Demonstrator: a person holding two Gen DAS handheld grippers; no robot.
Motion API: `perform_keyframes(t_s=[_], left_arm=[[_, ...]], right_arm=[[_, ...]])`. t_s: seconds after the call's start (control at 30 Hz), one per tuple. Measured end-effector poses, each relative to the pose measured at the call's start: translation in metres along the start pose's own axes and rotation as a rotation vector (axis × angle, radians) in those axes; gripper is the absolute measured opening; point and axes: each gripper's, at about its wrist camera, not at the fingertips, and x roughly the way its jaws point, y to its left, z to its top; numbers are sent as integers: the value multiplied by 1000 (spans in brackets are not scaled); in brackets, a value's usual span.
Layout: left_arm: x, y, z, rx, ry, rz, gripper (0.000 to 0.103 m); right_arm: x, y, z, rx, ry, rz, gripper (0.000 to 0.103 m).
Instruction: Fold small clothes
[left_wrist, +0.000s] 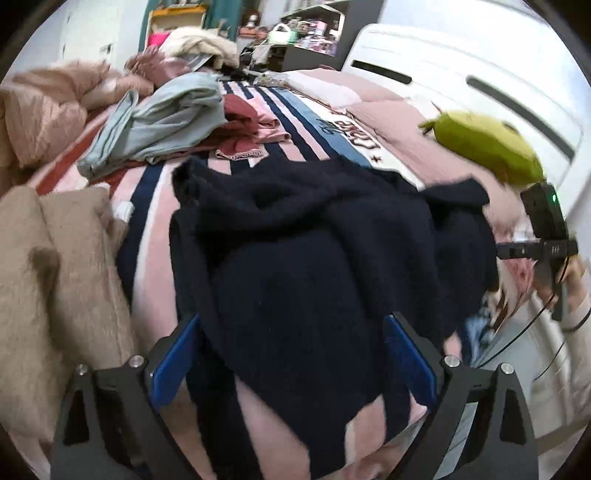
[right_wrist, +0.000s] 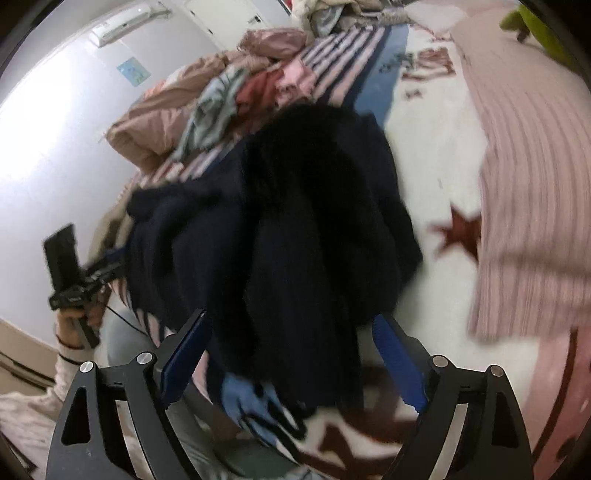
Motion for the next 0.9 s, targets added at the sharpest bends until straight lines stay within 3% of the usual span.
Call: perform_keyframes(t_s=[0.1,0.17,0.2,0.27,0.3,0.33,0.37,0.4,0.47,0.53,0.73,0.9], left_arm=[[-2,-9,-10,-11,-17,-2,95],[1,-16,-17,-1,-8,-10,95],[5,-19,-20,0,4,-2,95],[11,-21,-24,-28,33,-11,95],[15,-20,-28,-61,56,-26,94],[19,-20,-32,-92,74,-45,86],[23,-19,-38,-125,91,-77,73],[24,-19,-42,-138,93,-78,66],[22,-20,-45,-126,71,-15,33],[16,-20,-44,-132,61,-25,13],[-23,-36,-20,-76,-43,-40,8],[-57,-38,37,-66,-208,-48,7]], right_arm=[[12,-1,-18,10,14,3,84],[13,4,-27,-8,-23,13,70],[12,6,-29,-7,-36,29,57],[12,7,-29,12,-56,69,45],[11,8,-30,13,-66,79,31],[11,11,-29,7,-74,82,13],[9,14,-29,-2,-84,95,11],[8,17,-30,-9,-94,110,11],[6,24,-30,-27,-105,126,10],[1,31,-30,-39,-120,139,9],[-33,55,-16,-99,-265,177,7],[-57,73,22,-126,-404,135,5]])
